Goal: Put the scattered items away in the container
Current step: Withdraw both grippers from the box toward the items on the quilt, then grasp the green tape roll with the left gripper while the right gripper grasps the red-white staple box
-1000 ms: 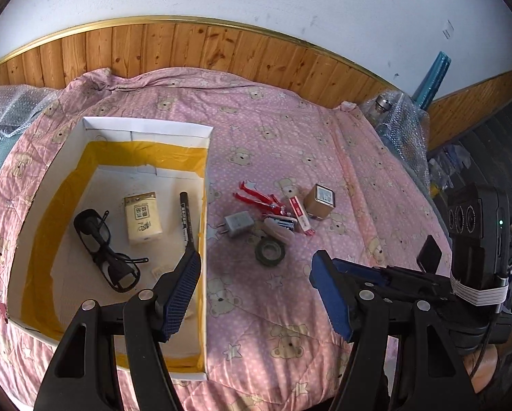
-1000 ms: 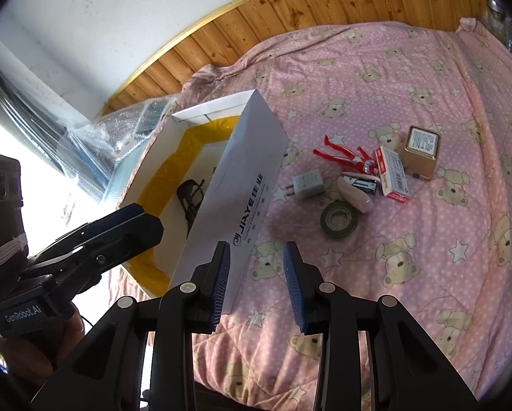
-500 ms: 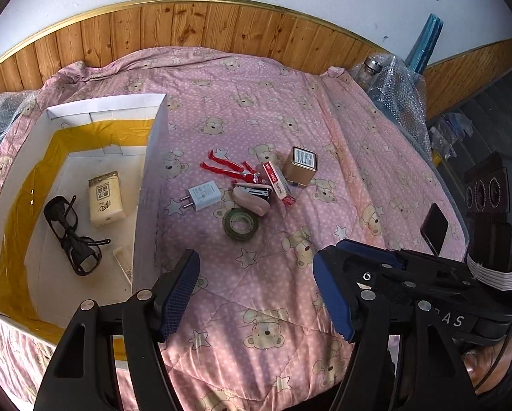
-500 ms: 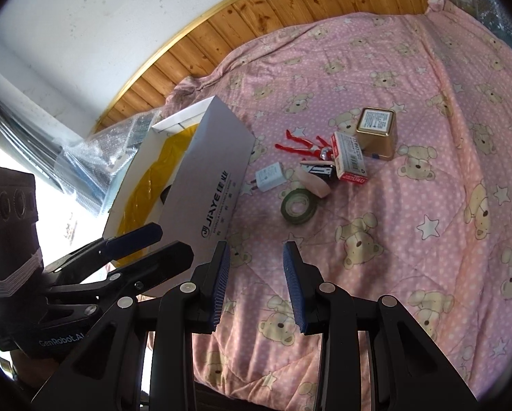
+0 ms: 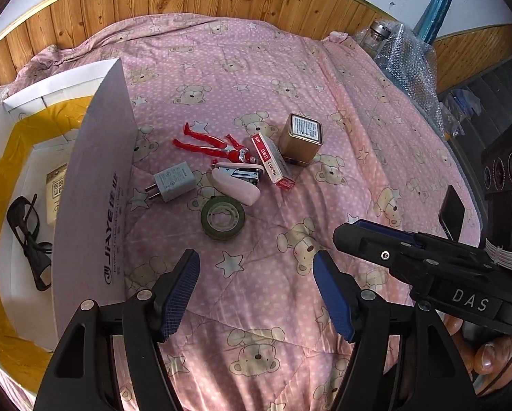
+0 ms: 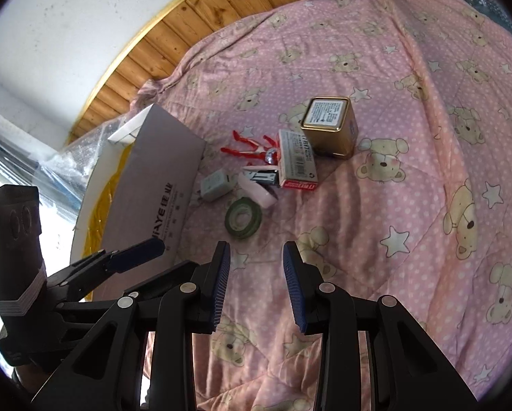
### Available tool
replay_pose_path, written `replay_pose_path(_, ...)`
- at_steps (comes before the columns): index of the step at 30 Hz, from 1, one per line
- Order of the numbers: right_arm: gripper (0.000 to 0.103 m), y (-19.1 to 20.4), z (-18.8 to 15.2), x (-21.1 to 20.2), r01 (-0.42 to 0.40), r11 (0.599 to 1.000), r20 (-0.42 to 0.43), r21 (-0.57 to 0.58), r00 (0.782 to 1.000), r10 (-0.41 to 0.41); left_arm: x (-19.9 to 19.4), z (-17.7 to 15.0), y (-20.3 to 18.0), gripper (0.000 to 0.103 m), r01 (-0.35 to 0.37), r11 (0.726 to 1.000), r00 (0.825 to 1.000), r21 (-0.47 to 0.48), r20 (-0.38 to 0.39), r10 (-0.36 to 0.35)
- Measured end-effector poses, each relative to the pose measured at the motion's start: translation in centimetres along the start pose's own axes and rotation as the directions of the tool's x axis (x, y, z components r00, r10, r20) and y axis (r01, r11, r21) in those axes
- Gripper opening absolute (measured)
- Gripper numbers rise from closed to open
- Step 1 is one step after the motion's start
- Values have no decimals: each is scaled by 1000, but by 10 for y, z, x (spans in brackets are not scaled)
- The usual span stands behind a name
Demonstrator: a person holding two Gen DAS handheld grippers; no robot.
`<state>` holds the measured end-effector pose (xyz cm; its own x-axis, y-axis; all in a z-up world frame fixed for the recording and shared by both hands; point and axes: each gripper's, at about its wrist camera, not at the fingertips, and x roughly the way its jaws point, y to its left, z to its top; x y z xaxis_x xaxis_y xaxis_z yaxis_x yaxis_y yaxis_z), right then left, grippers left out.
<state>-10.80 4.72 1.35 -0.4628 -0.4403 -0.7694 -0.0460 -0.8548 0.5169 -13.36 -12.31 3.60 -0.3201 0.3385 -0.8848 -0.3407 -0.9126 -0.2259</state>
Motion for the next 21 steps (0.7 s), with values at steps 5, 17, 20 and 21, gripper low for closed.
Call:
replay_pose_path(5,36,-14,18,19,8,1000,-21,12,1000,-8,32,11,5,70,-15,1000,999,-13,-37,15)
replay_pose_path(17,41,-33,52,70,21,999,-88,25,996,-19,86,24,28,70,-62,997,993,-48,-106,57)
replay_pose_path(20,41,-34,58,85,36,999,-104,15,994,-34,97,25,35,70,-74,996,991,-56,-115,67)
replay_pose_path(21,42,-33,60,89,44,999,-107,9,993,-43,98,25,36,70,-73,996,992,-54,-103,67)
